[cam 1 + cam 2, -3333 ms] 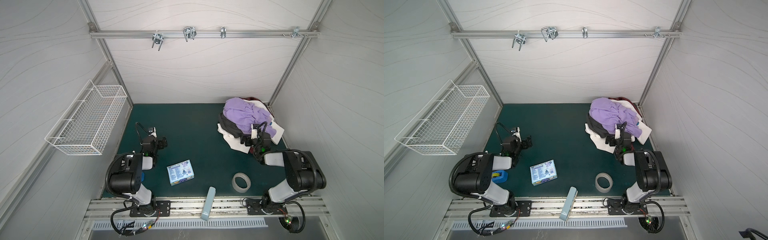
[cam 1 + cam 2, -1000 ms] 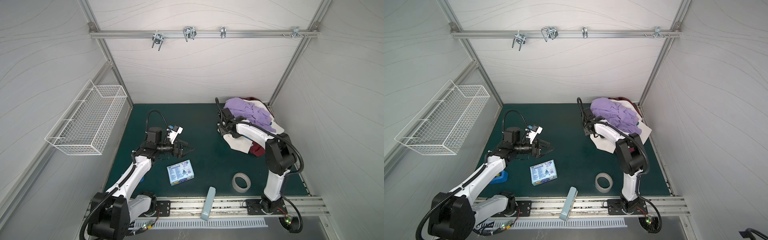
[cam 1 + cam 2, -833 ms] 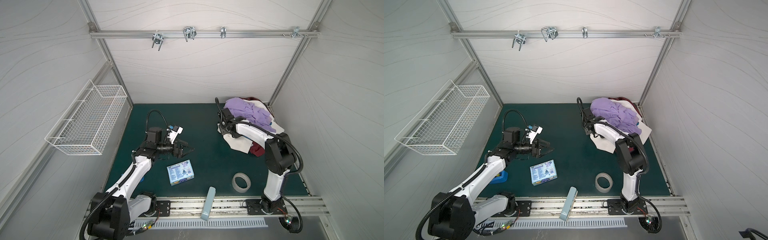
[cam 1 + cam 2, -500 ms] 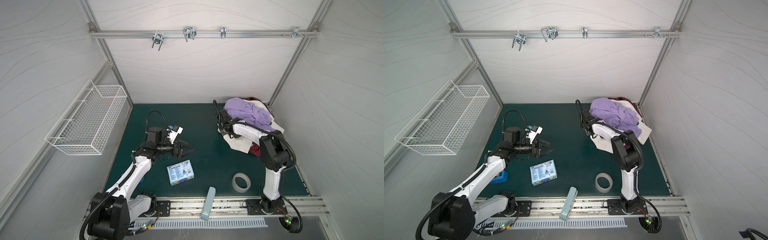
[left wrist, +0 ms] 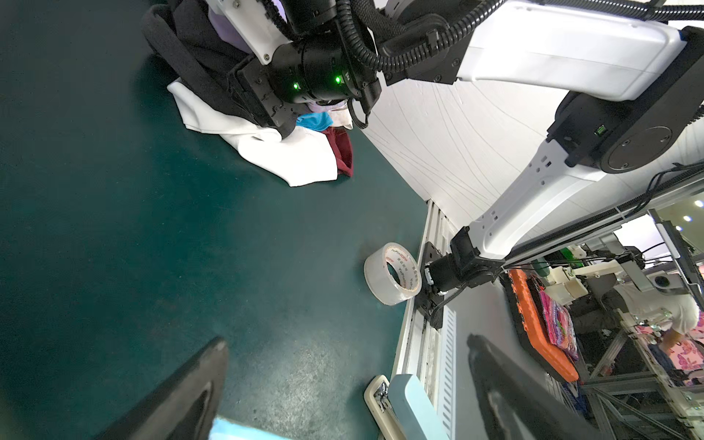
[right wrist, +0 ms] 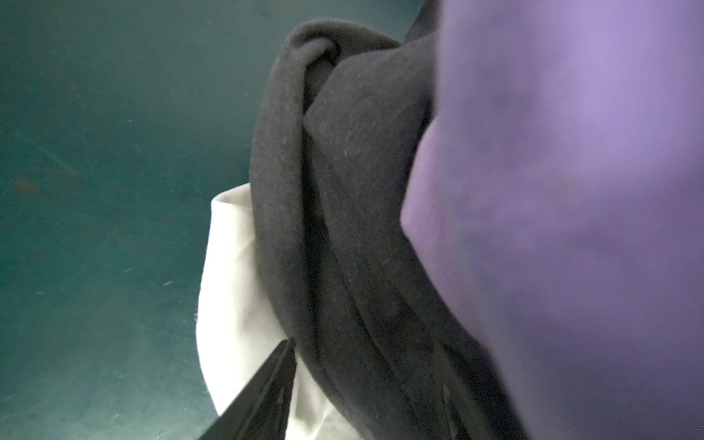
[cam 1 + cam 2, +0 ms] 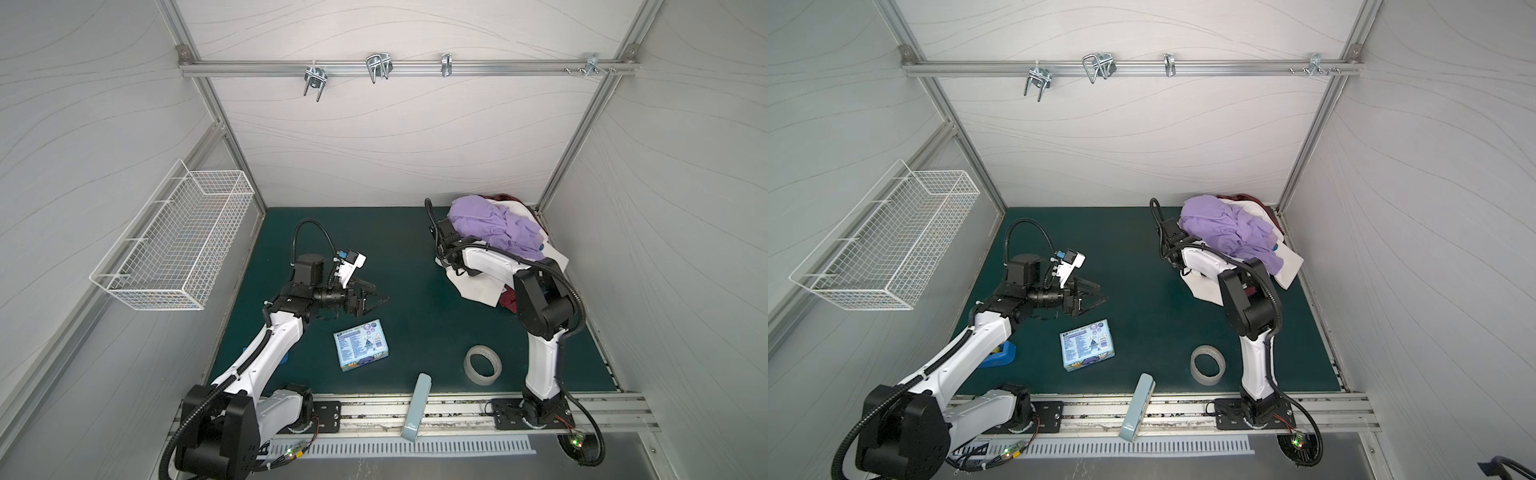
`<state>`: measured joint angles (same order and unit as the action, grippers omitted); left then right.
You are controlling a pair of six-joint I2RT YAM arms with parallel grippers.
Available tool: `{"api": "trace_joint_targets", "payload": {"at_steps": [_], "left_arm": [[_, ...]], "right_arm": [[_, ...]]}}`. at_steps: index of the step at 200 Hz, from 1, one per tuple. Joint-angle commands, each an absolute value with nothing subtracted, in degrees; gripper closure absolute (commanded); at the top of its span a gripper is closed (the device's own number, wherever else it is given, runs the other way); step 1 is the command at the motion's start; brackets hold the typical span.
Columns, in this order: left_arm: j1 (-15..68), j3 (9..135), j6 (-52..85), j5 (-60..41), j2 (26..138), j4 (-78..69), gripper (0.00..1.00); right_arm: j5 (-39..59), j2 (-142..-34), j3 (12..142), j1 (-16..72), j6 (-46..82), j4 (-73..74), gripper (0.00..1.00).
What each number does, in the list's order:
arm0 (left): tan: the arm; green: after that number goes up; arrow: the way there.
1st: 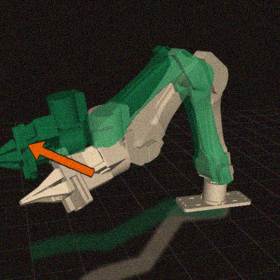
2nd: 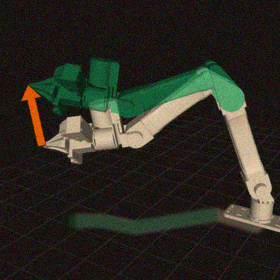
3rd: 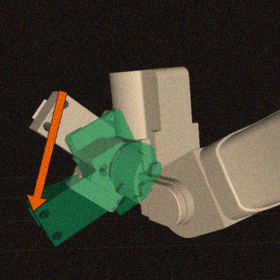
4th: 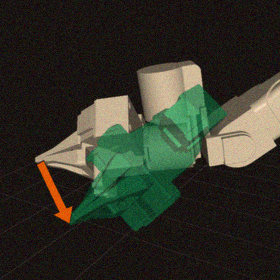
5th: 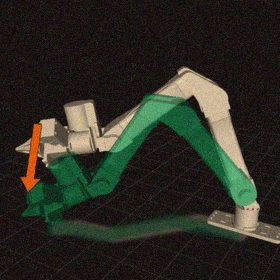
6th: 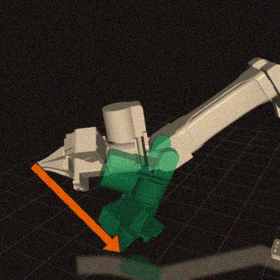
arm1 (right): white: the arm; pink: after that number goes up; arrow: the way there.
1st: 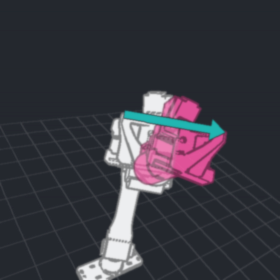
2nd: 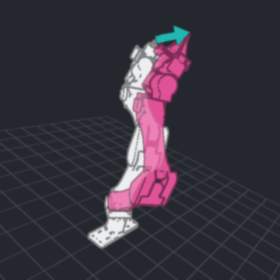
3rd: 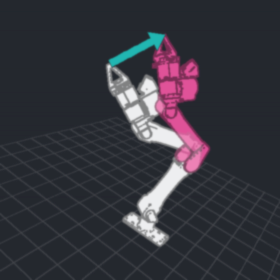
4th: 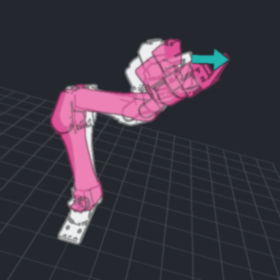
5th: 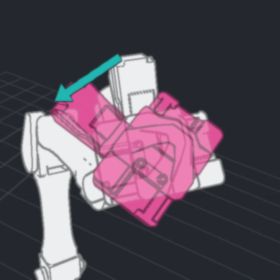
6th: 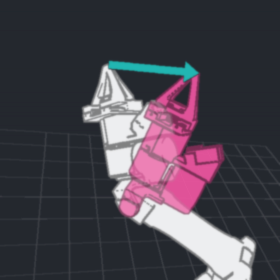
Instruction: Pick out a specific cloth from the pile
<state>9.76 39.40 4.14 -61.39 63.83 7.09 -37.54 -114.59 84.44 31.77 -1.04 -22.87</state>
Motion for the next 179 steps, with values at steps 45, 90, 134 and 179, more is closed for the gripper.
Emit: {"api": "trace_joint_targets", "payload": {"at_steps": [45, 90, 134, 179], "left_arm": [[9.8, 41.1, 2.6, -62.7, 64.2, 6.8, 0.01], [9.8, 41.2, 2.4, -62.7, 64.6, 6.8, 0.01], [9.8, 41.4, 2.5, -62.7, 64.9, 6.8, 0.01], [9.8, 41.4, 2.2, -62.7, 65.0, 6.8, 0.01]], "right_arm": [[-40.7, -119.6, 87.6, 30.6, -3.5, -20.2, 0.36], [-42.2, -120.8, 88.3, 29.2, -4.0, -19.3, 0.28], [-42.1, -121.6, 88.2, 28.3, -4.2, -18.9, 0.36], [-41.8, -122.1, 88.4, 28.1, -3.5, -19.9, 0.77]]}}
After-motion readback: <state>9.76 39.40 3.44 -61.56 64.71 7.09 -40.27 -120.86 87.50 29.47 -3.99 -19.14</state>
